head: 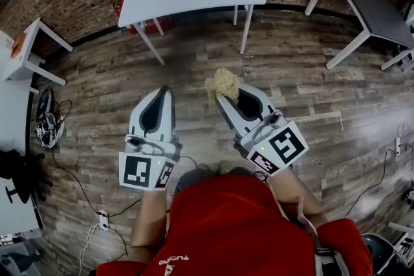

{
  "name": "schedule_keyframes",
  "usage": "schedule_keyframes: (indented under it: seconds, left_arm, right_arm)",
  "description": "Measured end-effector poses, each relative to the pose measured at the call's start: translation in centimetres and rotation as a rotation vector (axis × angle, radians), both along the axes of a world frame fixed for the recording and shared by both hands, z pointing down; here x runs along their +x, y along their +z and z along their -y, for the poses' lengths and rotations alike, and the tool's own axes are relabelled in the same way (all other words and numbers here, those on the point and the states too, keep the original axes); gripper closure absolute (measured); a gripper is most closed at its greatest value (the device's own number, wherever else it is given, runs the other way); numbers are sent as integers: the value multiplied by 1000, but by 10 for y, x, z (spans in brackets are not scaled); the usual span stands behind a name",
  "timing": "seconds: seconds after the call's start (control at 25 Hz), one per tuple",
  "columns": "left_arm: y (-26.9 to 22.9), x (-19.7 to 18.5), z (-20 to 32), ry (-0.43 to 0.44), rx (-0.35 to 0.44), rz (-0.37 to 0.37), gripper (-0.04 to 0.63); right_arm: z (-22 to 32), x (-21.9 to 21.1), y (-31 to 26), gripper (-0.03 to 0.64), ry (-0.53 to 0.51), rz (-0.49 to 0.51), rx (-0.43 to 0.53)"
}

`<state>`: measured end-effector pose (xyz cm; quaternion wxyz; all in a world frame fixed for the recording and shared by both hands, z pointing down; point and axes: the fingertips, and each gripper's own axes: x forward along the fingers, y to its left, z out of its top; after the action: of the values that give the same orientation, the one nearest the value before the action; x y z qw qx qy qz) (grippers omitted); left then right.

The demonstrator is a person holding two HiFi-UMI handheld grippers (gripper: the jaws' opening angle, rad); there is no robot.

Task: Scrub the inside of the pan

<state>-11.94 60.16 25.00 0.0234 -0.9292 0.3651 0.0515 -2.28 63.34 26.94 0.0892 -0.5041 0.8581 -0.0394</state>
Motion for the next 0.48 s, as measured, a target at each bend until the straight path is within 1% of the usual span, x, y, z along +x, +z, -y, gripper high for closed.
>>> schedule_keyframes:
  seconds: [0.48]
  left_arm:
    - [-4,15,20,-47,24,-3,581]
  right_arm:
    - [18,19,-1,529,-24,-42,8]
